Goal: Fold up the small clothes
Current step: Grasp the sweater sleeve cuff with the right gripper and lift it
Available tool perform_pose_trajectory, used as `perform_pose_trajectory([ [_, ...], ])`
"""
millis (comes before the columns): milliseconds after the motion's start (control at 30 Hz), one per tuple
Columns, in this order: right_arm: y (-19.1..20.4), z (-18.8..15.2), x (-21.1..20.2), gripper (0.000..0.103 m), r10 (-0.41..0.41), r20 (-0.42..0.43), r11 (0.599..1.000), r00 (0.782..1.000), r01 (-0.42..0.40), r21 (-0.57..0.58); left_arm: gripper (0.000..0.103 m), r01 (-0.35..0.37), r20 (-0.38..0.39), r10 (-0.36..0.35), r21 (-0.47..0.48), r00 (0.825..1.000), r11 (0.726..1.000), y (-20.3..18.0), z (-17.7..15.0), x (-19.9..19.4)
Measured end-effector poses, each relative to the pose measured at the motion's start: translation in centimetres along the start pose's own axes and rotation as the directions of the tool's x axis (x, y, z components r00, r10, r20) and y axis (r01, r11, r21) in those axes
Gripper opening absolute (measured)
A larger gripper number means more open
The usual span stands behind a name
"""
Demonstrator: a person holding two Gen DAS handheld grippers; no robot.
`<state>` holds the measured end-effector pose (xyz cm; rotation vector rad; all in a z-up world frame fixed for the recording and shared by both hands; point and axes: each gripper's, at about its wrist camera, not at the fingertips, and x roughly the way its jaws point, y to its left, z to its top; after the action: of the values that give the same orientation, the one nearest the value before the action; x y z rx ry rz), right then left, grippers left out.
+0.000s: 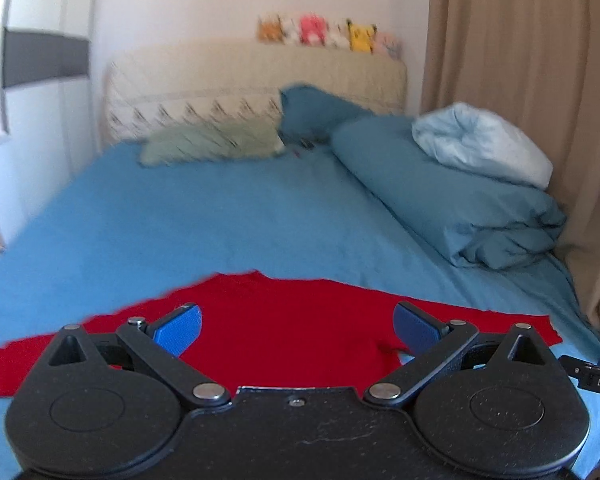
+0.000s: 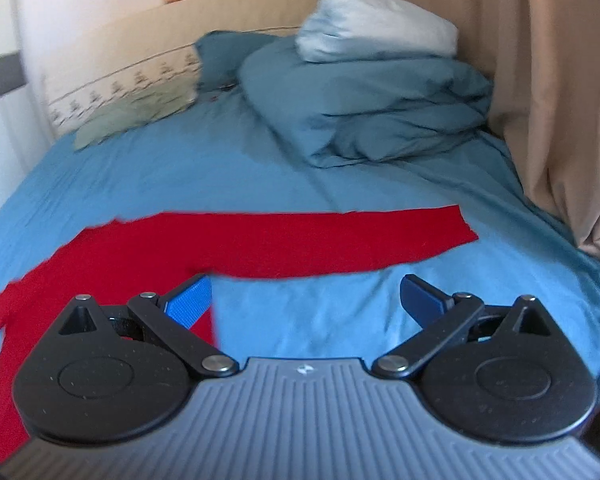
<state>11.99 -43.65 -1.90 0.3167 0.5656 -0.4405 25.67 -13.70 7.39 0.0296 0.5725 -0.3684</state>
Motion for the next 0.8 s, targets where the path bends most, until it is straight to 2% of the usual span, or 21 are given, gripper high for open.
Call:
perform_pose_trajectory([
  [100,-2.8,-0.1,5.4,0.103,-0.044,-0.003,0.996,0.999,0.044,0.078,0.103,-0.005,-0.056,0.007,0.028,0.998,1.000,-1.7,-0.1,6.6],
  [233,-5.7,-1.5,11.7,0.103,-0.130,0.000,0.984,0.991,0.129,0.124,0.103,0.015,-0.141,-0.008,0.051,0.990,0.999,-4.0,-1.3,14.9],
  [300,-7.7,-2.6,14.2,0.103,-0.171,-0.013,0.971,0.985,0.171,0.169,0.103,0.037,-0.186,-0.029,0.036,0.982,0.999,-4.8,-2.1,18.9],
  [467,-12.4,-3.8,18.9,0.103,-0.202,-0.014,0.943,0.979,0.199,0.266,0.102,0.049,-0.275,-0.041,0.022,0.961,0.999,-5.9,-4.2,26.1],
  [633,-13.9,-3.6,21.4,0.082,-0.241,0.038,0.942,0.970,0.225,0.248,0.102,0.011,-0.341,0.013,0.068,0.940,0.998,-7.1,-5.4,31.1],
  [733,-13.9,-3.2,22.3,0.066,-0.267,0.056,0.942,0.962,0.249,0.225,0.103,0.003,-0.378,0.017,0.052,0.926,0.999,-7.3,-6.0,33.0],
  [800,-13.9,-2.9,22.7,0.041,-0.296,0.048,0.935,0.954,0.279,0.220,0.103,0.003,-0.360,0.022,0.070,0.933,0.998,-7.3,-6.2,33.3],
])
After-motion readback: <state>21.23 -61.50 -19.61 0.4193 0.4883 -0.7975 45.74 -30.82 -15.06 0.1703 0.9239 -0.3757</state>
